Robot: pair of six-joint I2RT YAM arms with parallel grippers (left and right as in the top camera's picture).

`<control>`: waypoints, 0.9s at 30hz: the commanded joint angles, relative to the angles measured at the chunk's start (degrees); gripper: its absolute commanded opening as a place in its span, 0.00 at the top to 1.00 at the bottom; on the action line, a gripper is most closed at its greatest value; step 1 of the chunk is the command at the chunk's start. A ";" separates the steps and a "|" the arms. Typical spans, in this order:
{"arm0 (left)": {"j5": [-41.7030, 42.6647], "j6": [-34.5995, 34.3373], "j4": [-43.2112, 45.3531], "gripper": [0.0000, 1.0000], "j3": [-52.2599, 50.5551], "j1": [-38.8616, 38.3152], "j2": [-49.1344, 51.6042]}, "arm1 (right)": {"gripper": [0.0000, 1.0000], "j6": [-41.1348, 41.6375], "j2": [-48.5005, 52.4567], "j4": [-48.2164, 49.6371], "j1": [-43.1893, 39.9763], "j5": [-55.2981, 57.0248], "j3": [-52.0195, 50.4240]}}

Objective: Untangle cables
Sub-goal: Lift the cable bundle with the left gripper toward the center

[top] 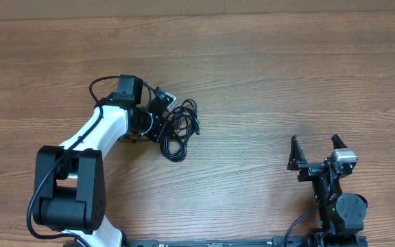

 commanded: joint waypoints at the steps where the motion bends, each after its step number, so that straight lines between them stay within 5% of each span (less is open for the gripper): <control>1: 4.94 -0.63 -2.27 0.96 5.22 -0.44 -1.05 | 0.00 -0.42 -0.46 0.37 -0.26 0.50 -0.59; 17: 3.67 13.42 -31.41 0.96 14.91 -7.52 -23.85 | 0.00 -0.42 -0.46 0.37 -0.26 0.50 -0.59; 25: 1.53 15.58 -33.07 0.96 14.91 -9.77 -26.18 | 0.00 0.48 -0.46 2.16 -0.26 0.42 -0.59; 27: 1.46 16.72 -33.03 0.96 14.91 -9.75 -26.18 | 0.00 10.19 -0.46 5.42 -0.20 -2.49 -0.42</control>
